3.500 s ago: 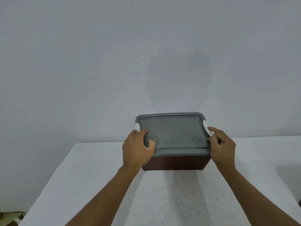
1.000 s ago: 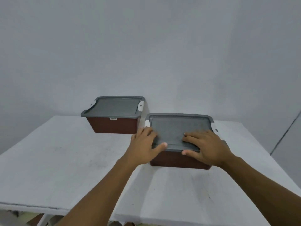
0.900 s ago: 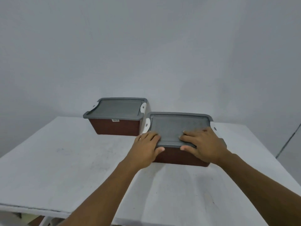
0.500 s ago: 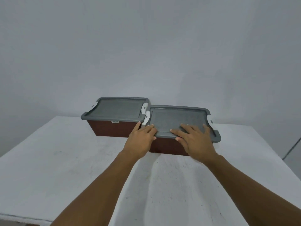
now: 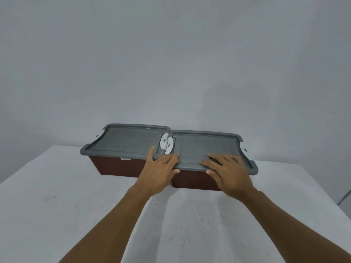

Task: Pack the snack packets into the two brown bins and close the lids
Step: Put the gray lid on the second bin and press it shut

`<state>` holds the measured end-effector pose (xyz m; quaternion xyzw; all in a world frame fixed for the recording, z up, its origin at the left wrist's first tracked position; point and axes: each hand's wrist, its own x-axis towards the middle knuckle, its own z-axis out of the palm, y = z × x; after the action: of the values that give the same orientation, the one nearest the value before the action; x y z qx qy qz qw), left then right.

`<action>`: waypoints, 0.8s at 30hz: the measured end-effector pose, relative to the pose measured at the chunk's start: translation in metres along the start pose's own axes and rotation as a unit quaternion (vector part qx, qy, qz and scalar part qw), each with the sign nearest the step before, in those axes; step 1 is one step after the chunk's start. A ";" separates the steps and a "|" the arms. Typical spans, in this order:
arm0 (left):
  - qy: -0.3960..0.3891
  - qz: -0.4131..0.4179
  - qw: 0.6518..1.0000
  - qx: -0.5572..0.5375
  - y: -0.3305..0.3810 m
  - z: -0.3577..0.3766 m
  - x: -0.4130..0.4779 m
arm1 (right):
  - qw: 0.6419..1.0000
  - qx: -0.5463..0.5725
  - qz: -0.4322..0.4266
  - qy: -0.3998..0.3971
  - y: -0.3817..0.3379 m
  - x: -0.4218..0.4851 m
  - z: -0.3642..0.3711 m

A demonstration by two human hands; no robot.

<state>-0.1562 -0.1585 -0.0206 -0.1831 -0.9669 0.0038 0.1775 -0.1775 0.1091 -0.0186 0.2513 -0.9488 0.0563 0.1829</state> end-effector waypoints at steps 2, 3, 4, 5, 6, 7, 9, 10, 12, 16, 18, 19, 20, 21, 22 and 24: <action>-0.002 0.037 0.999 -0.008 -0.015 -0.002 0.004 | 1.000 -0.001 0.006 -0.001 0.001 0.008 0.003; -0.011 0.049 0.999 -0.009 -0.023 -0.004 0.008 | 1.000 -0.002 0.010 -0.002 0.002 0.011 0.004; -0.021 0.055 0.998 -0.010 -0.031 -0.006 0.012 | 1.000 -0.005 0.014 -0.006 0.003 0.015 0.004; -0.028 0.059 0.998 -0.010 -0.038 -0.008 0.014 | 1.000 -0.005 0.016 -0.013 0.004 0.018 0.004; -0.033 0.067 0.997 -0.008 -0.046 -0.008 0.017 | 1.000 -0.007 0.021 -0.020 0.005 0.021 0.005; -0.039 0.077 0.996 -0.009 -0.053 -0.006 0.019 | 0.999 -0.013 0.026 -0.026 0.005 0.023 0.005; -0.035 0.087 0.996 -0.010 -0.060 0.000 0.021 | 0.999 -0.027 0.023 -0.040 0.005 0.025 0.004; -0.028 0.093 0.995 -0.011 -0.062 0.004 0.023 | 0.998 -0.031 0.025 -0.042 0.004 0.023 0.004; -0.019 0.095 0.995 -0.025 -0.062 0.007 0.024 | 0.998 -0.033 0.028 -0.047 0.004 0.022 0.002; -0.033 0.092 0.991 -0.090 -0.066 0.002 0.026 | 0.998 -0.013 0.046 -0.051 -0.001 0.023 0.000; -0.038 0.077 0.989 -0.119 -0.066 -0.001 0.026 | 0.997 0.000 0.061 -0.054 -0.005 0.023 -0.002; -0.050 0.057 0.988 -0.133 -0.065 -0.004 0.026 | 0.996 0.008 0.070 -0.053 -0.007 0.023 -0.003; -0.067 0.038 0.987 -0.142 -0.066 -0.007 0.025 | 0.995 0.017 0.084 -0.052 -0.012 0.023 -0.004; -0.087 0.030 0.986 -0.142 -0.067 -0.009 0.026 | 0.993 0.030 0.104 -0.053 -0.016 0.025 -0.005; -0.104 0.031 0.985 -0.136 -0.069 -0.013 0.025 | 0.990 0.046 0.126 -0.053 -0.021 0.027 -0.006; -0.119 0.043 0.984 -0.122 -0.076 -0.016 0.023 | 0.984 0.070 0.157 -0.051 -0.034 0.036 -0.008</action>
<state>-0.1971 -0.2220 0.0079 -0.2434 -0.9655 -0.0849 0.0369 -0.1867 0.0646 0.0026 0.1135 -0.9783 0.1379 0.1054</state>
